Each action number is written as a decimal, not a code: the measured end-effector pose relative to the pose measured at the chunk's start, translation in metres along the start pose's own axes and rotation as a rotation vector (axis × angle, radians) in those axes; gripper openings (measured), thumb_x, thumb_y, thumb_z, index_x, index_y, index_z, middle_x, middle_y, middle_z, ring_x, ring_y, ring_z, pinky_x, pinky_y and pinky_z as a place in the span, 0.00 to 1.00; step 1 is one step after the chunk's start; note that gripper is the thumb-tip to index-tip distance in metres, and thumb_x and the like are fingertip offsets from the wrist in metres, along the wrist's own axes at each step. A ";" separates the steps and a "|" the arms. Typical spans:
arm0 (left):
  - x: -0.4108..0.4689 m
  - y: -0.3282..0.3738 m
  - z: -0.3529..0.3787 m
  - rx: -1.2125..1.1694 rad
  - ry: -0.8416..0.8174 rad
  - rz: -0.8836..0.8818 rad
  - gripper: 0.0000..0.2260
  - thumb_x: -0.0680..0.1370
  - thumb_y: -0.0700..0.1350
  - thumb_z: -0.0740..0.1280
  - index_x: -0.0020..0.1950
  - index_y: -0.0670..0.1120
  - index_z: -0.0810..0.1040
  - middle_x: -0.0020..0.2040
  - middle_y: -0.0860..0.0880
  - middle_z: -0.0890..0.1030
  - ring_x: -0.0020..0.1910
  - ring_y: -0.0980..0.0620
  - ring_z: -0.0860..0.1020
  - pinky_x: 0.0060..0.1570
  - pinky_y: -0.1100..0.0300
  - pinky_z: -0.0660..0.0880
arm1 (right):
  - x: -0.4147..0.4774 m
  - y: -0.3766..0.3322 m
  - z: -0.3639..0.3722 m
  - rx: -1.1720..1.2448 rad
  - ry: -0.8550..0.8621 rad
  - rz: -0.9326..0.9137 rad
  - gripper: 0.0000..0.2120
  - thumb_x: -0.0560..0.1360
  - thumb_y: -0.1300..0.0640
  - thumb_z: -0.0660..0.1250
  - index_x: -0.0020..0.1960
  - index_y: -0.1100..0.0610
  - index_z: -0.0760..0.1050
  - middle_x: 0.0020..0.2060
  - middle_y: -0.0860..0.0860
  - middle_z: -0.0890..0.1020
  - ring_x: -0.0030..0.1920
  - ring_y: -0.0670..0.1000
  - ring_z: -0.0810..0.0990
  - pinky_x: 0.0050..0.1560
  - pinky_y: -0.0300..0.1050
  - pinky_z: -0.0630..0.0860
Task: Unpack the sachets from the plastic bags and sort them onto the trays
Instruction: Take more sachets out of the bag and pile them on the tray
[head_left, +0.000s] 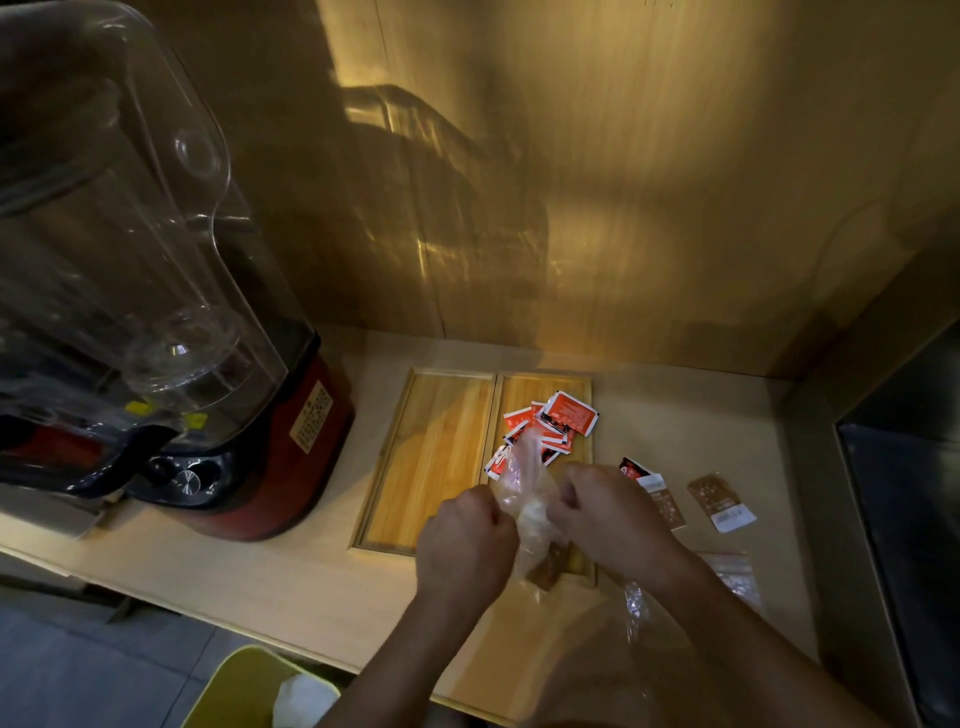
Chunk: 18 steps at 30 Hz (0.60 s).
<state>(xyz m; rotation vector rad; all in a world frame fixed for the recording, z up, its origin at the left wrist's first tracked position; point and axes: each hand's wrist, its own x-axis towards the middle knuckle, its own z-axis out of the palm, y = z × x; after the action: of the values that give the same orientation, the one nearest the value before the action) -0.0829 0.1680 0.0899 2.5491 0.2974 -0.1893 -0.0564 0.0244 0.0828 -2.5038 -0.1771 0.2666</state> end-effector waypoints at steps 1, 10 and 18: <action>0.001 -0.003 -0.001 -0.005 0.020 -0.028 0.07 0.73 0.46 0.62 0.36 0.46 0.73 0.41 0.43 0.82 0.42 0.41 0.79 0.34 0.58 0.65 | 0.000 0.002 -0.001 0.016 0.028 0.040 0.16 0.68 0.55 0.64 0.26 0.53 0.61 0.25 0.48 0.70 0.33 0.56 0.74 0.33 0.46 0.65; 0.008 -0.002 -0.010 0.073 -0.018 0.175 0.06 0.74 0.51 0.65 0.50 0.53 0.78 0.47 0.52 0.83 0.44 0.48 0.81 0.40 0.58 0.71 | -0.004 -0.001 0.005 -0.040 -0.183 -0.099 0.08 0.64 0.50 0.63 0.31 0.50 0.66 0.27 0.47 0.72 0.30 0.47 0.71 0.27 0.42 0.61; 0.007 0.002 -0.007 0.090 0.055 0.284 0.08 0.75 0.51 0.63 0.44 0.49 0.78 0.42 0.50 0.83 0.42 0.48 0.79 0.34 0.60 0.64 | -0.004 -0.005 0.008 -0.154 0.158 -0.295 0.14 0.74 0.48 0.61 0.56 0.55 0.71 0.44 0.50 0.81 0.42 0.53 0.79 0.36 0.43 0.63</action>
<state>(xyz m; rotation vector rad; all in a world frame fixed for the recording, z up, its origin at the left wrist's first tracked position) -0.0751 0.1716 0.0953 2.6536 -0.0562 -0.0253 -0.0622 0.0327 0.0799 -2.5927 -0.5139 -0.0682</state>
